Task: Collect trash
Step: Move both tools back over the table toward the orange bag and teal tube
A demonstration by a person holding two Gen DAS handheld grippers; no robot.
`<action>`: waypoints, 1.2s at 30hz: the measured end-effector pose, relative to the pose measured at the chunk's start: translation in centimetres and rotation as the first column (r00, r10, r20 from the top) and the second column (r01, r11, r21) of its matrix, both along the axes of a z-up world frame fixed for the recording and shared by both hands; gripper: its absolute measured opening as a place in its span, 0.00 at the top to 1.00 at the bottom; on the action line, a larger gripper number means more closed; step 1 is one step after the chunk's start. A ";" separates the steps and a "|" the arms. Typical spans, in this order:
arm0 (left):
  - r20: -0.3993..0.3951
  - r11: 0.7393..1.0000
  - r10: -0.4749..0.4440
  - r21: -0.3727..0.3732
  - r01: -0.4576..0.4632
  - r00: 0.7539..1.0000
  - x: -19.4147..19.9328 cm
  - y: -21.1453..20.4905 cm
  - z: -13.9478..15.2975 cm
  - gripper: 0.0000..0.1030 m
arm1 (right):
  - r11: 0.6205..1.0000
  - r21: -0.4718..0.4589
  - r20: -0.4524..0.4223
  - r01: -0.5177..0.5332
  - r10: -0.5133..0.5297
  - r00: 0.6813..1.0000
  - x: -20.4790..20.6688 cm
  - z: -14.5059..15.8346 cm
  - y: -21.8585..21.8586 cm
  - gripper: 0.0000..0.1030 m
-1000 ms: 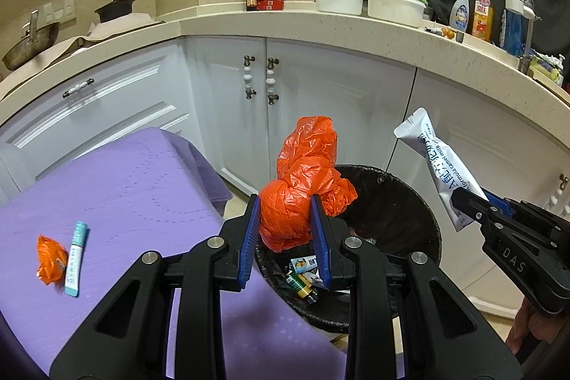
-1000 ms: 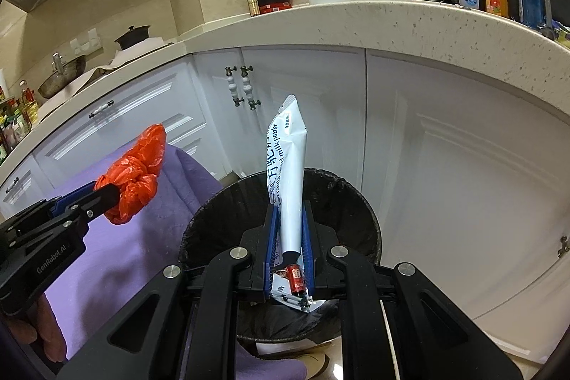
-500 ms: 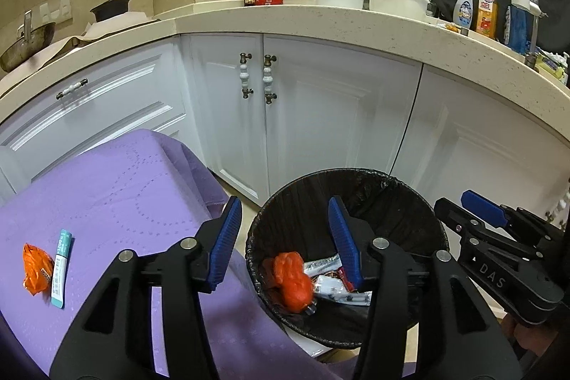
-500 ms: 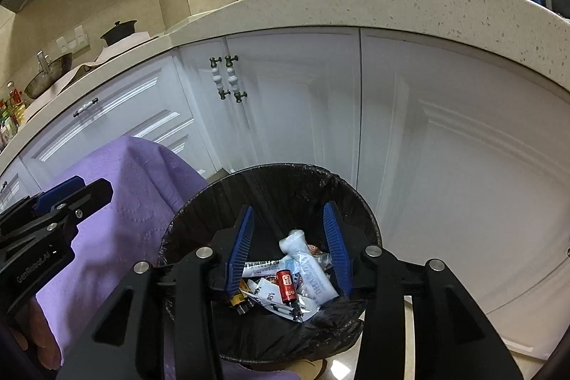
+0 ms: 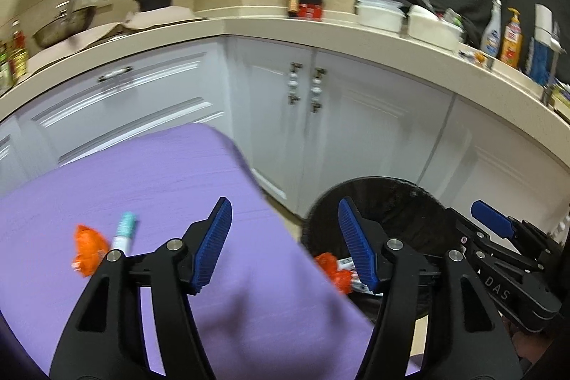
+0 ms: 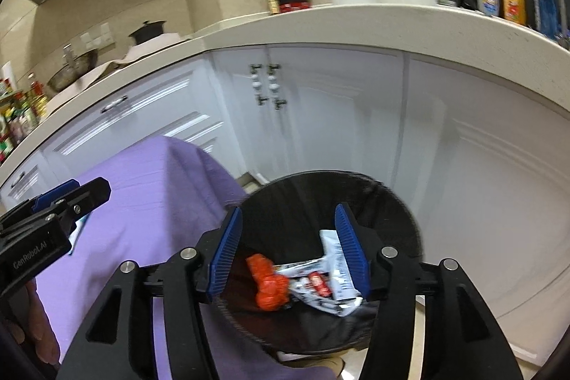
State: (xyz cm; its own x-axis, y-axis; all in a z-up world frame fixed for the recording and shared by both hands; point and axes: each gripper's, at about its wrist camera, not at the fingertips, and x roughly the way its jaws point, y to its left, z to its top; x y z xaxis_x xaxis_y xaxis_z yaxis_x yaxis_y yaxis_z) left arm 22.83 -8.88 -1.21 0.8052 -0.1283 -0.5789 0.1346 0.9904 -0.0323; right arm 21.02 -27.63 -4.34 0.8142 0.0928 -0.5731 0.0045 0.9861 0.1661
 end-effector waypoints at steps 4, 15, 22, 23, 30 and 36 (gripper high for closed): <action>0.010 0.998 0.068 -0.004 -0.068 0.998 -1.2 3.6 0.4 0.41 | 0.998 0.005 0.002 -0.064 0.064 0.998 0.0 0.4 3.1 0.46; 0.002 0.969 0.248 0.012 -0.248 0.969 -4.5 13.7 0.1 0.41 | 0.975 -0.017 0.001 -0.222 0.222 0.975 0.3 0.9 12.3 0.44; -0.012 0.938 0.346 0.013 -0.346 0.938 -6.6 19.5 -0.3 0.41 | 0.952 -0.031 -0.016 -0.306 0.305 0.952 0.6 0.5 17.3 0.44; -0.015 0.935 0.355 0.013 -0.355 0.935 -6.8 20.1 -0.4 0.41 | 0.948 -0.035 -0.019 -0.317 0.317 0.948 0.6 0.5 18.0 0.44; -0.036 0.915 0.404 0.002 -0.404 0.914 -8.2 23.7 -1.1 0.41 | 0.921 -0.063 -0.068 -0.383 0.379 0.923 1.2 -0.6 22.6 0.44; -0.052 0.901 0.433 -0.016 -0.434 0.900 -8.7 26.2 -1.6 0.41 | 0.904 -0.090 -0.138 -0.419 0.405 0.904 1.6 -2.1 25.4 0.44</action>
